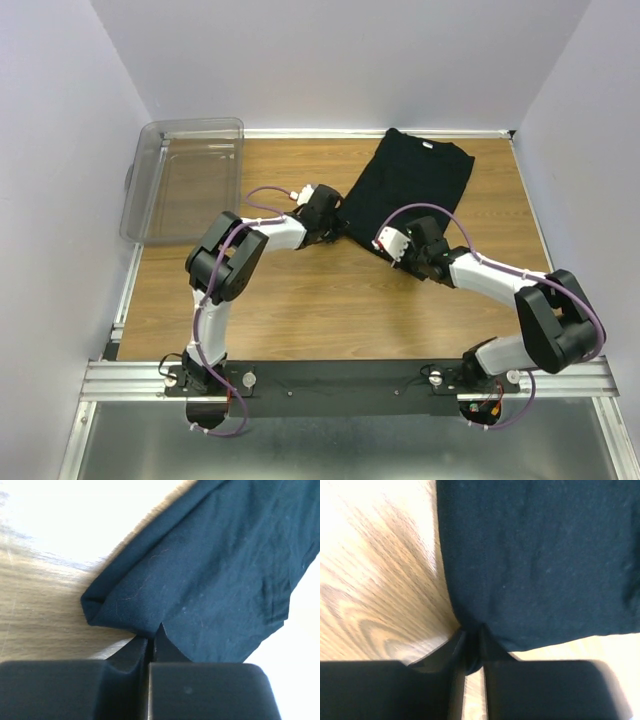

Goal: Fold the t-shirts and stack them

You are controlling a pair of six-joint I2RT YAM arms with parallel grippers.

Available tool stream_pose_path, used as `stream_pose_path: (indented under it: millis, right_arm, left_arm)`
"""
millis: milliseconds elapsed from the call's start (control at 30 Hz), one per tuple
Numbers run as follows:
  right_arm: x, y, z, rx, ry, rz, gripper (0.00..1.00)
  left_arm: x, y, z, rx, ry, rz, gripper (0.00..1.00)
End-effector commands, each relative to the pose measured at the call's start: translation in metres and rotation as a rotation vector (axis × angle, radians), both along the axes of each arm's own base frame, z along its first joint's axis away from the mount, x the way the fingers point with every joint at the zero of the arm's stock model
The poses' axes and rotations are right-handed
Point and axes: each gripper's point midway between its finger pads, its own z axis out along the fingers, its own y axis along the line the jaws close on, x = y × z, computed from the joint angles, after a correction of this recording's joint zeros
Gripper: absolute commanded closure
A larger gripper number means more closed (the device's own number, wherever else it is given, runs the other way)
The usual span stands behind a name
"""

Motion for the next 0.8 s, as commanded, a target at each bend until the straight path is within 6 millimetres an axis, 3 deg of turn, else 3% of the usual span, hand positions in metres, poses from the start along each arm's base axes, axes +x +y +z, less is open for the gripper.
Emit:
stream_pose_path:
  millis: [0, 33, 100, 167, 200, 300, 400, 467, 500, 600, 700, 767]
  right_arm:
    - [-0.020, -0.005, -0.014, -0.029, 0.070, 0.031, 0.91]
    - [-0.030, 0.007, -0.013, 0.028, 0.111, 0.089, 0.99]
    - [-0.055, 0.019, 0.001, 0.074, 0.184, 0.202, 0.99]
    - [-0.084, 0.043, 0.016, 0.179, 0.256, 0.341, 1.00]
    - [-0.103, 0.051, 0.031, 0.201, 0.282, 0.420, 0.99]
    - [-0.140, 0.083, 0.069, 0.343, 0.335, 0.566, 0.99]
    - [-0.143, 0.095, 0.083, 0.370, 0.337, 0.555, 1.00]
    - [-0.126, 0.093, 0.086, 0.326, 0.290, 0.506, 0.99]
    - [-0.117, 0.092, 0.085, 0.311, 0.266, 0.473, 0.99]
    - [-0.086, 0.082, 0.082, 0.243, 0.157, 0.348, 0.99]
    - [-0.056, 0.068, 0.092, 0.213, 0.045, 0.213, 0.99]
    - [-0.037, 0.055, 0.102, 0.187, -0.029, 0.133, 0.99]
  left_arm:
    - [-0.011, 0.011, -0.009, 0.026, -0.020, -0.046, 1.00]
    - [-0.019, 0.014, -0.005, 0.019, -0.022, -0.061, 1.00]
    - [-0.034, 0.012, 0.000, -0.009, -0.023, -0.118, 1.00]
    - [-0.063, 0.021, 0.004, -0.025, -0.016, -0.157, 1.00]
    - [-0.088, 0.034, 0.005, -0.027, -0.004, -0.167, 1.00]
    - [-0.131, 0.056, 0.013, -0.058, -0.006, -0.165, 1.00]
    - [-0.147, 0.065, 0.033, -0.108, -0.043, -0.146, 1.00]
    - [-0.140, 0.067, 0.047, -0.116, -0.089, -0.126, 1.00]
    - [-0.129, 0.063, 0.061, -0.117, -0.130, -0.127, 1.00]
    - [-0.105, 0.055, 0.076, -0.100, -0.177, -0.141, 1.00]
    - [-0.054, 0.027, 0.101, -0.093, -0.252, -0.181, 1.00]
    - [-0.034, 0.013, 0.109, -0.090, -0.278, -0.212, 1.00]
